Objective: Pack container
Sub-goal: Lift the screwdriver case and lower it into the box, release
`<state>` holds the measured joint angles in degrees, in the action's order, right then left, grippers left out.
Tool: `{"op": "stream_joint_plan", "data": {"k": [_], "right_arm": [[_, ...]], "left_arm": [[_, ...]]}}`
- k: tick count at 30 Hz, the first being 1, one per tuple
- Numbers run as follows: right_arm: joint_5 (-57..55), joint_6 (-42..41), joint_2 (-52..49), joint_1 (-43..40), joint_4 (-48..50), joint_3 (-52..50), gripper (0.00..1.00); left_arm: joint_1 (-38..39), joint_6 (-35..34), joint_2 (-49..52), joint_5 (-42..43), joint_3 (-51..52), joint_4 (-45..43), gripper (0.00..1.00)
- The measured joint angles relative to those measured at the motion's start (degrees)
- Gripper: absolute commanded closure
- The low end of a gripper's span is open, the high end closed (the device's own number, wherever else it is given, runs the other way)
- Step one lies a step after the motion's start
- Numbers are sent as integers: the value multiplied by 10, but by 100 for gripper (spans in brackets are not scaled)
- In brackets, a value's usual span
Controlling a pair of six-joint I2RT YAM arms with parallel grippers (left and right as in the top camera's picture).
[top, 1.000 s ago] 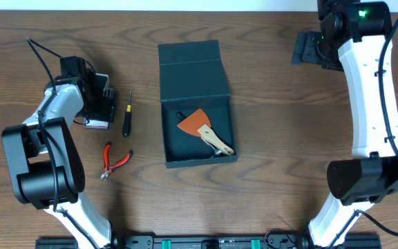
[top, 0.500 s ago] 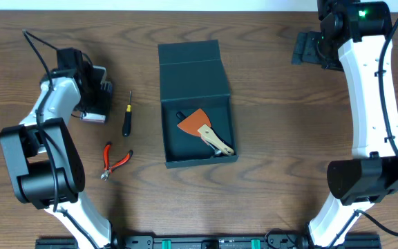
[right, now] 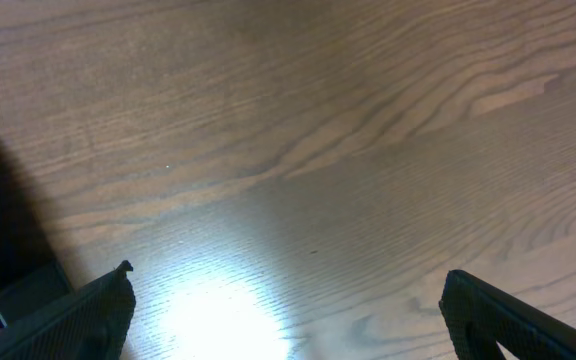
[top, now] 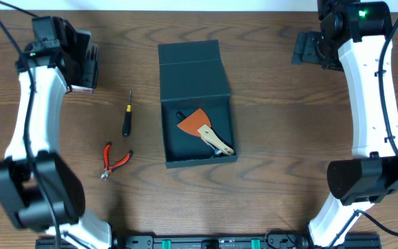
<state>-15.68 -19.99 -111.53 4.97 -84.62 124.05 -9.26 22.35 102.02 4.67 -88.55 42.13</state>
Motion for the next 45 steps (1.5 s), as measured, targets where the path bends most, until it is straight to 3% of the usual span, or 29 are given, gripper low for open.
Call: {"op": "stream_joint_plan", "data": {"k": [9, 19, 31, 39, 45], "right_arm": [[0, 0, 0, 0, 0, 0, 1], [0, 0, 0, 0, 0, 0, 1], [0, 0, 0, 0, 0, 0, 1], [0, 0, 0, 0, 0, 0, 1], [0, 0, 0, 0, 0, 0, 1]], "left_arm": [[112, 0, -109, 14, -4, 90, 49], [272, -3, -119, 20, -4, 174, 50], [399, -23, -118, 46, 30, 172, 50], [424, -28, -90, 50, 119, 104, 50], [424, -28, -26, 51, 127, 63, 50]]}}
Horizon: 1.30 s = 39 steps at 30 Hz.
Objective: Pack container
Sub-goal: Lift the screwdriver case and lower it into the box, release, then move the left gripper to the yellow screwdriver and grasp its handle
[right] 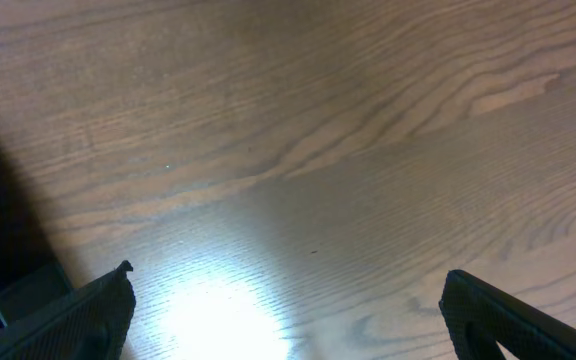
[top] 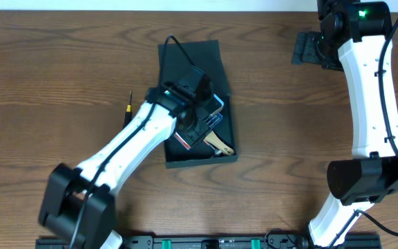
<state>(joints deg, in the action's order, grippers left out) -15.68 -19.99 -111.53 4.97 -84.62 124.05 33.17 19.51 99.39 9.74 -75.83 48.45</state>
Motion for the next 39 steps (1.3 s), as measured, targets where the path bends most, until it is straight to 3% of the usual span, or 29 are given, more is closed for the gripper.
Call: {"op": "stream_joint_plan", "data": {"k": [13, 16, 29, 30, 33, 39], "right_arm": [[0, 0, 0, 0, 0, 0, 1], [0, 0, 0, 0, 0, 0, 1], [0, 0, 0, 0, 0, 0, 1], [0, 0, 0, 0, 0, 0, 1], [0, 0, 0, 0, 0, 0, 1], [0, 0, 0, 0, 0, 0, 1]], "left_arm": [[0, 0, 98, 0, 0, -21, 49], [0, 0, 98, 0, 0, -24, 37], [-6, -2, 55, -10, -15, -22, 26], [-10, -3, 40, -11, -20, -22, 27], [-31, -18, -7, -12, -39, -22, 41], [-72, -31, -66, -18, -63, 21, 39]]}}
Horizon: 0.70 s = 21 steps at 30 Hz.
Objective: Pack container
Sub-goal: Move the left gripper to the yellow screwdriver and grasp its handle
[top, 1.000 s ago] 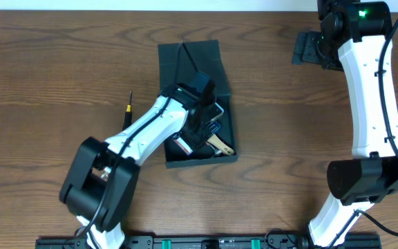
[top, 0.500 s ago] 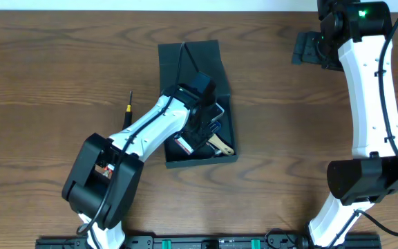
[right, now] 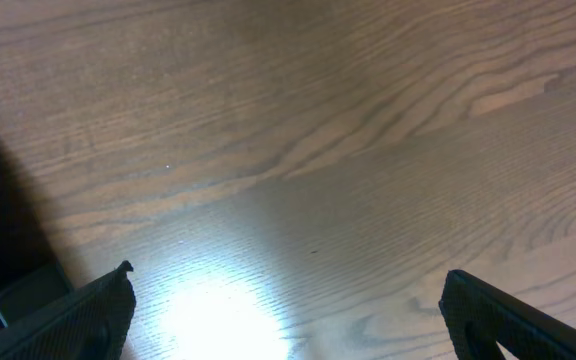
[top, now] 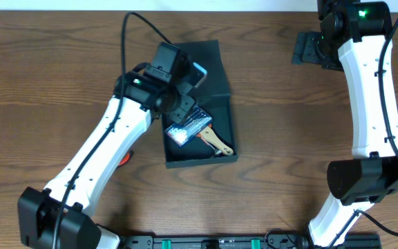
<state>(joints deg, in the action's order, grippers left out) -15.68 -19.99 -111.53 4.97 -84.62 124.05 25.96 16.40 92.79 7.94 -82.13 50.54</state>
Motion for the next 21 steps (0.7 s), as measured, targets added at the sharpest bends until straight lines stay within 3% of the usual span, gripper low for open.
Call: {"op": "stream_joint_plan", "data": {"k": [8, 16, 19, 21], "right_arm": [[0, 0, 0, 0, 0, 0, 1], [0, 0, 0, 0, 0, 0, 1], [0, 0, 0, 0, 0, 0, 1], [0, 0, 0, 0, 0, 0, 1]], "left_arm": [[-12, -13, 28, -37, 1, 6, 39], [-157, -103, 28, -73, 2, 18, 39], [-200, -127, 28, -72, 11, 18, 25], [-218, -142, 30, -71, 29, 16, 24]]}}
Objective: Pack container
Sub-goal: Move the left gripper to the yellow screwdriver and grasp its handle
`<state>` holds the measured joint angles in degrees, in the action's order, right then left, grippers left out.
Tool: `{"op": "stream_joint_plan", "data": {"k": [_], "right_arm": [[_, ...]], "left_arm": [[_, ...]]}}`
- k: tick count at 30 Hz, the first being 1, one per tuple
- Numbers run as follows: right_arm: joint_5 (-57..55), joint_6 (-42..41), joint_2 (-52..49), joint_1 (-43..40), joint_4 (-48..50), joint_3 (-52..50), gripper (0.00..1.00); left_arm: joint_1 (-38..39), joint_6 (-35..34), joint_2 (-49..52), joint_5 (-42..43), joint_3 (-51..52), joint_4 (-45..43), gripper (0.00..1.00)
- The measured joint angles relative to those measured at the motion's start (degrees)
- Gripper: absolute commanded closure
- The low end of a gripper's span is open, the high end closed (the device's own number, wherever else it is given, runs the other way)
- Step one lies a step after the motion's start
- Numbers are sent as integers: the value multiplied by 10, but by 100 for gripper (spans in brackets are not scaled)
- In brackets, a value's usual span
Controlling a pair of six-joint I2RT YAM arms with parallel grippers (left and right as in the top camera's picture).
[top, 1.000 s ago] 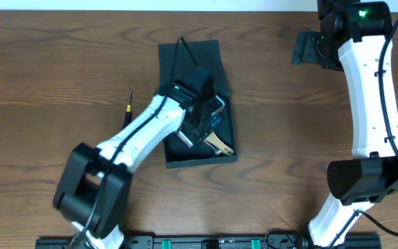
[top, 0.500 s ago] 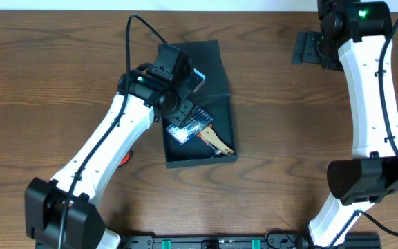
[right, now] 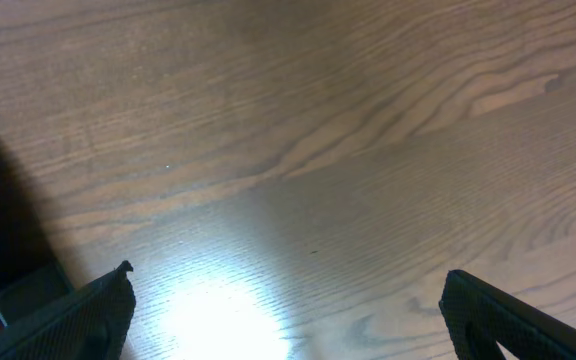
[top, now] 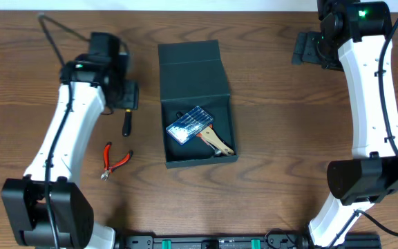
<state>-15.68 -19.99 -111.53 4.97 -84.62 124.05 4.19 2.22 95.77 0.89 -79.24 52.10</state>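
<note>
The dark box (top: 197, 160) lies open at mid-table, its lid (top: 191, 69) folded back. Inside it a clear blue bit case (top: 188, 124) rests on an orange scraper with a wooden handle (top: 216, 143). Left of the box are a small black screwdriver (top: 126, 124) and red pliers (top: 115, 159). My left gripper (top: 126, 95) hovers over the screwdriver's tip end and looks open, with nothing in it. My right gripper (top: 308, 50) is far off at the back right; its wrist view shows the right gripper (right: 288, 272) open over bare wood.
The box's dark wall shows at the left edge of the right wrist view. The right arm's white links (top: 372, 97) run down the table's right side. Bare wooden tabletop (top: 282, 138) lies between the box and that arm.
My left gripper has gone from above the box lid to the left of the box, over the screwdriver. The bit case stays in the box. The right arm has not moved.
First the box held only the scraper, and my left gripper was at the far left with something in it. Then that gripper was down in the box with the bit case. After that the case lay on the scraper and the gripper stood over the lid, now beside the box.
</note>
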Motion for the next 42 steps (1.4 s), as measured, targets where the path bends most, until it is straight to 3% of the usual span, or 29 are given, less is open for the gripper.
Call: {"op": "stream_joint_plan", "data": {"k": [3, 9, 13, 17, 22, 29, 38, 42], "right_arm": [[0, 0, 0, 0, 0, 0, 1], [0, 0, 0, 0, 0, 0, 1], [0, 0, 0, 0, 0, 0, 1], [0, 0, 0, 0, 0, 0, 1], [0, 0, 0, 0, 0, 0, 1], [0, 0, 0, 0, 0, 0, 1], [0, 0, 0, 0, 0, 0, 1], [0, 0, 0, 0, 0, 0, 1]], "left_arm": [[-9, -10, 17, 2, 40, -20, 18], [-8, -16, 92, 4, 97, -63, 18], [-8, -21, 131, 4, 99, -80, 30], [-8, -21, 155, 9, 96, -87, 32], [-7, -22, 166, 22, 85, -86, 54], [-7, -21, 172, 20, 73, -80, 75], [-7, -20, 161, 2, 64, -73, 75], [-7, -20, 104, -6, 45, -71, 75]]}}
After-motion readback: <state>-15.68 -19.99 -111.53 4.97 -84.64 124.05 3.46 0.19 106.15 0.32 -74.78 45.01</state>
